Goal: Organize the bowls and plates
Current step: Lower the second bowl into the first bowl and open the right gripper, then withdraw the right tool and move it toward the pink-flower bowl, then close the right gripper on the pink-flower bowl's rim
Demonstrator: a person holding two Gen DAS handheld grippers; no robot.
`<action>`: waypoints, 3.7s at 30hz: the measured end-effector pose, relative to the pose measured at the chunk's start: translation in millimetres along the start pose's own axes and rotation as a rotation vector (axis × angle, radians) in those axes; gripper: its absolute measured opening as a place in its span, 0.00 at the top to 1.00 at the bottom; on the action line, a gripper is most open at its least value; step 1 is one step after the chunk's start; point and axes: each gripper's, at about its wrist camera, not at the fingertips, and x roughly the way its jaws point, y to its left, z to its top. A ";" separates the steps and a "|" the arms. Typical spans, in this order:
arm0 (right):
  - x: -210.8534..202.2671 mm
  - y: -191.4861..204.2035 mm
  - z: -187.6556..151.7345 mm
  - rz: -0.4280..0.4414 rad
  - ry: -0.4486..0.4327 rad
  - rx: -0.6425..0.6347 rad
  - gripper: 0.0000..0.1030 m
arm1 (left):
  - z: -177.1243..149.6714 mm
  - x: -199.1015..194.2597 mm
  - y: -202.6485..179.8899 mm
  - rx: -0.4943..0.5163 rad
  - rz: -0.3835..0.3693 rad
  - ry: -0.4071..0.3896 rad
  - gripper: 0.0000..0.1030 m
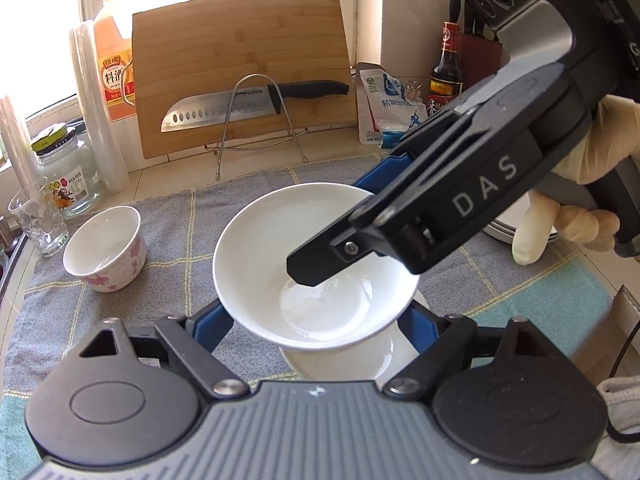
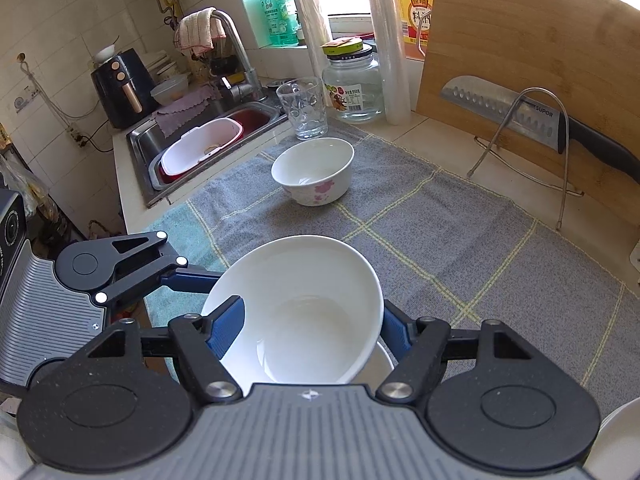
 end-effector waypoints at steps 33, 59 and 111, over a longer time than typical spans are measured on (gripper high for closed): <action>13.8 -4.4 -34.0 -0.027 0.050 0.052 0.23 | -12.8 13.9 -18.2 0.052 -0.031 0.065 0.15; 15.8 -3.8 -38.8 -0.058 0.046 -0.031 0.00 | -16.3 7.0 -8.0 0.033 -0.052 0.056 0.07; 187.0 -2.9 153.2 -0.062 0.057 -0.184 0.00 | -6.2 89.4 195.8 -0.124 0.187 -0.049 0.07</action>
